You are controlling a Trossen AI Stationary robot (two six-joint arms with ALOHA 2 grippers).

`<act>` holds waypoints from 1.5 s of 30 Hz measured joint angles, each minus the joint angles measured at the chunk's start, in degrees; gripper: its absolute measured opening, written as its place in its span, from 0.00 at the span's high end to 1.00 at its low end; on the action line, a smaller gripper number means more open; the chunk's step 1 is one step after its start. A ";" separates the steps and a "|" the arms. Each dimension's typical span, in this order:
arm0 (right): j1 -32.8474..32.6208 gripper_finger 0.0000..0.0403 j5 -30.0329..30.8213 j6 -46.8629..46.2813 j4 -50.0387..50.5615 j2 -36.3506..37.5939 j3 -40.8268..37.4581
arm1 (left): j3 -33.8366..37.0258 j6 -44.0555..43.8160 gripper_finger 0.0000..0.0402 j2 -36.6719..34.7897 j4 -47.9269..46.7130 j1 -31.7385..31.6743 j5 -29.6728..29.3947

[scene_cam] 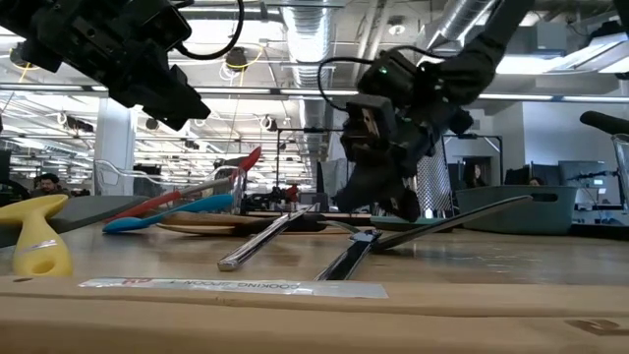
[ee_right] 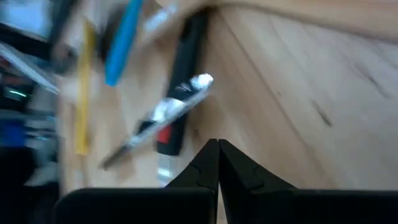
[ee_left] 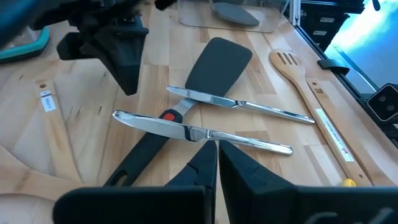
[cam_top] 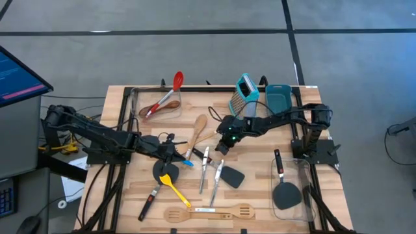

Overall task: Pick & Place Kitchen Items
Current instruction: Put the left silver knife into the green bin

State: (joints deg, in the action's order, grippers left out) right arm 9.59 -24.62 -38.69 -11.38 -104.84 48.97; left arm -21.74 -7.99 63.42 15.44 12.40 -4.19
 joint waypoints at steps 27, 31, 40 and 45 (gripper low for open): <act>3.30 0.88 -3.49 -18.89 -16.75 0.00 -7.41 | -0.02 0.17 0.99 -0.02 0.04 -0.02 -0.04; 3.31 0.76 -0.80 -22.07 -16.15 0.00 -7.39 | -0.02 0.17 0.99 -0.02 0.05 -0.04 -0.04; 2.93 0.63 0.65 -24.65 -14.66 -0.64 -4.31 | -0.02 0.20 0.99 -0.02 0.09 -0.07 -0.06; 2.73 0.66 2.09 -21.56 -8.60 -0.61 -2.11 | -0.02 0.20 0.99 -0.02 0.11 -0.07 -0.06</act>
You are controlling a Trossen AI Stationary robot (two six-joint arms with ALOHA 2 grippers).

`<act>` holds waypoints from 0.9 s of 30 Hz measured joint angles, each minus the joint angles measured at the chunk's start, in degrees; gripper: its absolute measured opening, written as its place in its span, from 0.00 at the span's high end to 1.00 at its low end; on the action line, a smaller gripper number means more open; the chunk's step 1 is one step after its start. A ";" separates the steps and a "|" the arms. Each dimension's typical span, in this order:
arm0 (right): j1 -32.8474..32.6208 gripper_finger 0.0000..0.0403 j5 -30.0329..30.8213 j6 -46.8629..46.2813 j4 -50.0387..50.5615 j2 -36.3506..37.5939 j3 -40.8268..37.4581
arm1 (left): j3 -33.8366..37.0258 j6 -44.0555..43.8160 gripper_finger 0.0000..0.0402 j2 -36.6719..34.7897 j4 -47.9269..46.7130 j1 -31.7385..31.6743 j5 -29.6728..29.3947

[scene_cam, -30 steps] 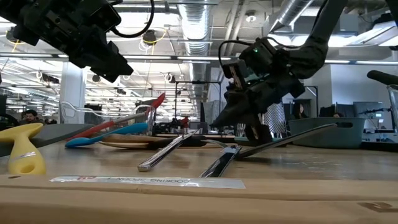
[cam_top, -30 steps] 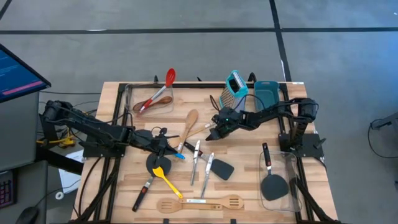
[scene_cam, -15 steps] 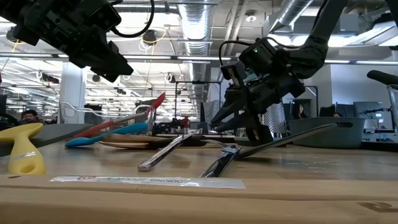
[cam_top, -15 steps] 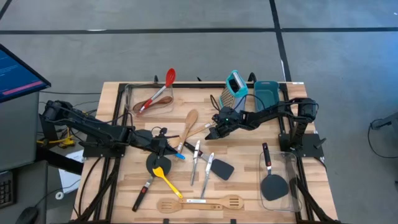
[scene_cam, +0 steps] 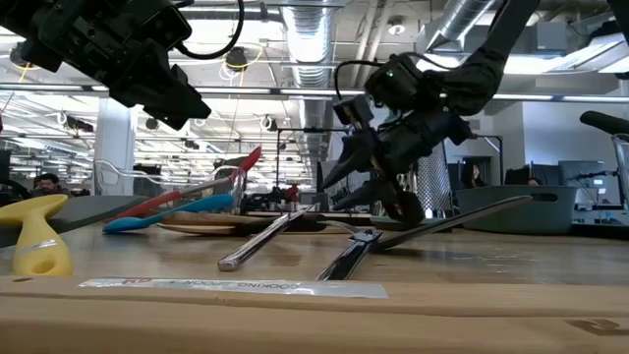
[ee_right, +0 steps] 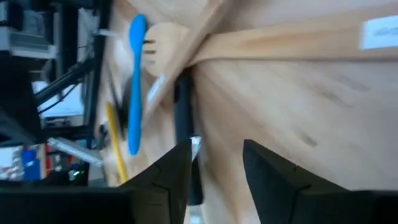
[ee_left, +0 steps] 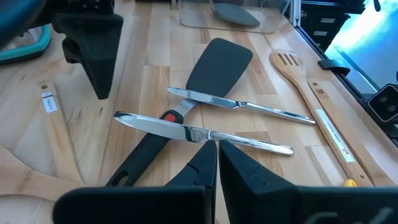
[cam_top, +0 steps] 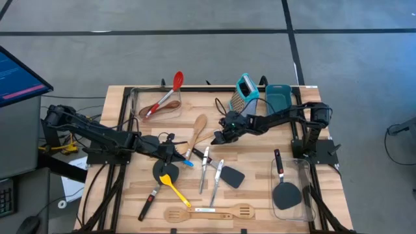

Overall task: Pick & Place Kitchen Items
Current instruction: Put the left silver knife into the green bin

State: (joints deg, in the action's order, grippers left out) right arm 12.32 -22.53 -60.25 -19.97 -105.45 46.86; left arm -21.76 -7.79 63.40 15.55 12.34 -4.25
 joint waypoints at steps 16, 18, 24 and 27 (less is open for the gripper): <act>-2.49 0.61 5.36 -0.44 0.54 -0.93 0.08 | -0.02 0.00 0.99 0.00 -0.02 0.00 0.00; -2.71 0.61 5.62 -0.76 0.32 -1.84 -0.01 | -0.02 0.00 0.99 0.00 -0.02 0.00 -0.01; -3.63 0.62 5.91 -2.87 -1.07 -5.22 2.13 | -0.04 0.00 0.99 0.00 -0.02 0.00 -0.02; -3.81 0.63 5.98 -1.25 0.07 -5.48 3.73 | -0.04 0.00 0.99 0.00 -0.03 0.00 -0.02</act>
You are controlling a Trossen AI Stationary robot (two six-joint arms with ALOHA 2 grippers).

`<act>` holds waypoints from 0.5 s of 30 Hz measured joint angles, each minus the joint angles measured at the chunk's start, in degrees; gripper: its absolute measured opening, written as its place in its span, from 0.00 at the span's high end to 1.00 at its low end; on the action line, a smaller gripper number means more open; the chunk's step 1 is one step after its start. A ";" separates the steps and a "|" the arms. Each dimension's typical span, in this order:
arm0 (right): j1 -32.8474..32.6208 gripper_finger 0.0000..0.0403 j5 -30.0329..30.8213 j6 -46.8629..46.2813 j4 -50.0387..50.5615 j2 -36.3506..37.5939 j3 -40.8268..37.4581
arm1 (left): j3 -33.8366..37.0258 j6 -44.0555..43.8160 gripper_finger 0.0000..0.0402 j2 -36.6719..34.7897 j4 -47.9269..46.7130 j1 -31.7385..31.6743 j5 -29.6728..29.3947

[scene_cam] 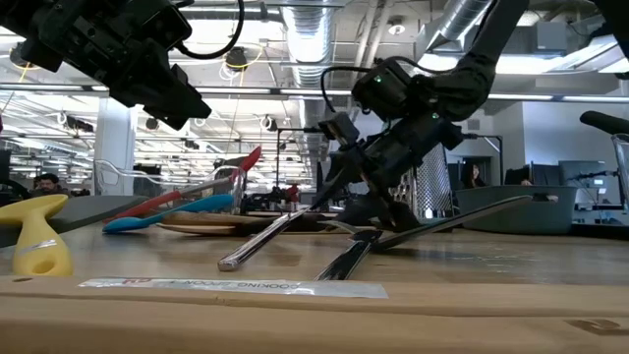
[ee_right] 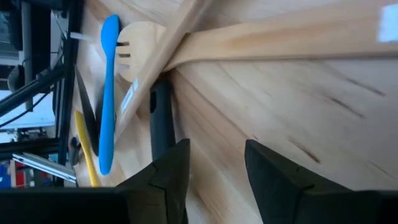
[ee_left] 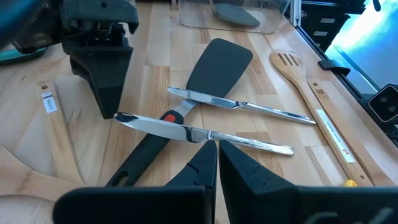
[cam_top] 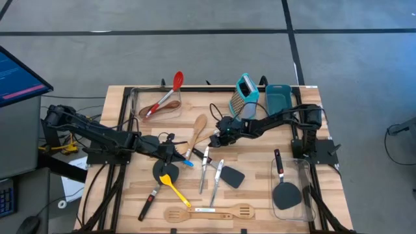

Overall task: Pick & Place Kitchen Items
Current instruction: Put the left silver knife into the green bin

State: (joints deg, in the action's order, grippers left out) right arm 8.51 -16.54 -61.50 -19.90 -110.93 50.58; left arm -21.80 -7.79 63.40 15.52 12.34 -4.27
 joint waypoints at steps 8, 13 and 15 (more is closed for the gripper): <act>-0.31 0.66 -0.11 0.83 -1.00 -0.27 1.63 | 0.00 0.00 0.99 0.00 -0.01 0.00 0.00; -0.15 0.66 -0.28 2.08 -0.81 -0.27 1.60 | 0.00 0.00 0.99 0.00 -0.01 0.00 0.00; -0.15 0.65 -1.28 2.06 -0.81 -0.27 1.60 | 0.00 0.00 0.99 0.00 -0.03 0.00 0.00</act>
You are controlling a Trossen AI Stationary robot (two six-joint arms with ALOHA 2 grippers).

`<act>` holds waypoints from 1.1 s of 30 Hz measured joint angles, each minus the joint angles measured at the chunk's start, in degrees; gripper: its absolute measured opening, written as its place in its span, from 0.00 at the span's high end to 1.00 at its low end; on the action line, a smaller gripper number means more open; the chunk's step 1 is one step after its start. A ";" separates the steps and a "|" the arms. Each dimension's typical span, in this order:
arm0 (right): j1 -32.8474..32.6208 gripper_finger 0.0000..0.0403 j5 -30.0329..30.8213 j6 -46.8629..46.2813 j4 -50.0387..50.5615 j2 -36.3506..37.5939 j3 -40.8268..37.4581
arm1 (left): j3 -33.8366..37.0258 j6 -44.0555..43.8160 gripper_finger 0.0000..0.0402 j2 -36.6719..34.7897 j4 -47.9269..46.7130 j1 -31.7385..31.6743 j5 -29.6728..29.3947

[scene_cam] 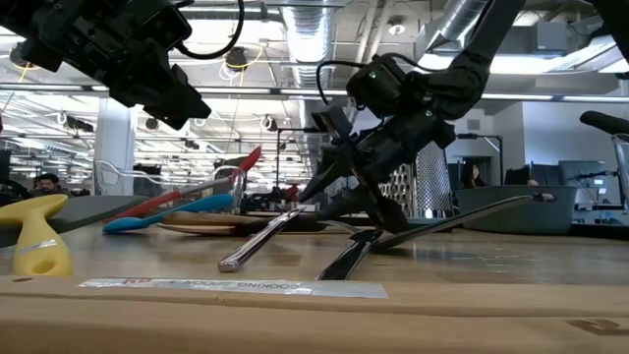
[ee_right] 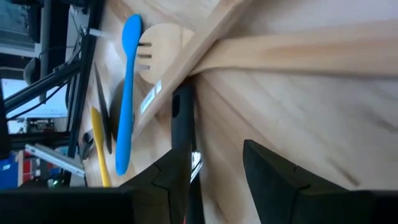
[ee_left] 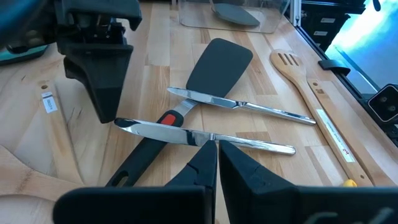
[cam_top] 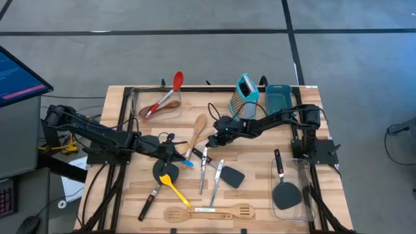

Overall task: Pick & Place Kitchen Items
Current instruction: Put the left silver knife into the green bin

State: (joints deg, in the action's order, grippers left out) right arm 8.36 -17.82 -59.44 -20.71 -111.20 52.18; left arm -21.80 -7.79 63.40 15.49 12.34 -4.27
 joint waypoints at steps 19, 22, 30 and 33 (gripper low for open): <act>-2.03 0.66 0.52 -0.61 0.11 0.04 -0.02 | 0.00 0.00 0.99 0.00 0.02 0.00 0.00; -2.12 0.67 1.44 -0.61 -0.03 0.04 -0.02 | 0.02 0.00 0.99 0.00 0.02 0.00 0.00; -3.10 0.67 2.89 -0.61 -0.94 0.15 -0.04 | 0.00 0.00 0.99 0.00 0.02 0.00 0.00; -3.06 0.67 3.10 -0.61 -1.14 0.15 -0.04 | 0.01 0.00 0.99 0.00 0.02 0.00 0.00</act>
State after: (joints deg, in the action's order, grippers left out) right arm 5.30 -14.72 -60.05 -21.85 -111.04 52.14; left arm -21.79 -7.79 63.40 15.51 12.34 -4.27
